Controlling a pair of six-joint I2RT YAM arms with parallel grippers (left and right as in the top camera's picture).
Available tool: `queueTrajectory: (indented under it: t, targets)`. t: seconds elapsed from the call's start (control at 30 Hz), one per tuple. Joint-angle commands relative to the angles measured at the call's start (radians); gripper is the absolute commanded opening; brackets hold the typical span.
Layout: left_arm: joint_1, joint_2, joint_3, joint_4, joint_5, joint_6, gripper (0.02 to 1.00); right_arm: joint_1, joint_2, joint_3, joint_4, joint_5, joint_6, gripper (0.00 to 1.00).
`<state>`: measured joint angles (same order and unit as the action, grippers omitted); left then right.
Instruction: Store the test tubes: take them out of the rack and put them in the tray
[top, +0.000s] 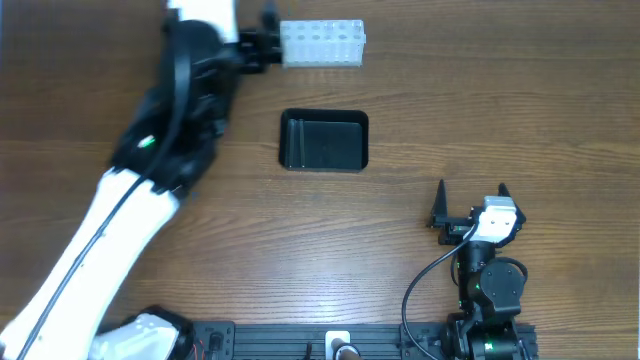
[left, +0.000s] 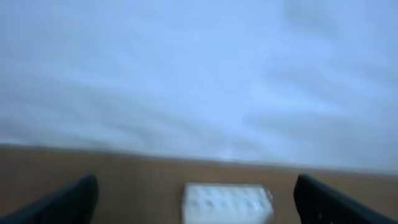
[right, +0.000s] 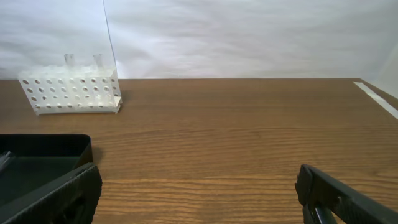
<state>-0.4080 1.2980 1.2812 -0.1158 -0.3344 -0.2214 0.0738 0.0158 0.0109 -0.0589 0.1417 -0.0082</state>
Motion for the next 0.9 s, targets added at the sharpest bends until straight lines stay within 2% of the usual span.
queueTrajectory:
  t: [0.03, 0.13, 0.4, 0.7, 0.9]
  targets:
    - [0.098, -0.169, -0.255, 0.138, 0.154, 0.105, 0.996, -0.001, -0.007, -0.006, -0.003, 0.009, -0.008, 0.991]
    - [0.142, -0.290, -0.417, 0.218, 0.187, 0.110, 0.998, -0.001, -0.007, -0.006, -0.003, 0.009, -0.008, 0.991]
    - [0.212, -0.587, -0.742, 0.268, 0.189, 0.110, 1.000, -0.001, -0.007, -0.006, -0.003, 0.009, -0.008, 0.991]
    - [0.280, -0.892, -1.001, 0.271, 0.197, 0.110, 1.000, -0.001, -0.007, -0.006, -0.003, 0.009, -0.008, 0.991]
    - [0.283, -1.073, -1.142, 0.271, 0.208, 0.110, 0.998, -0.001, -0.007, -0.006, -0.003, 0.009, -0.008, 0.991]
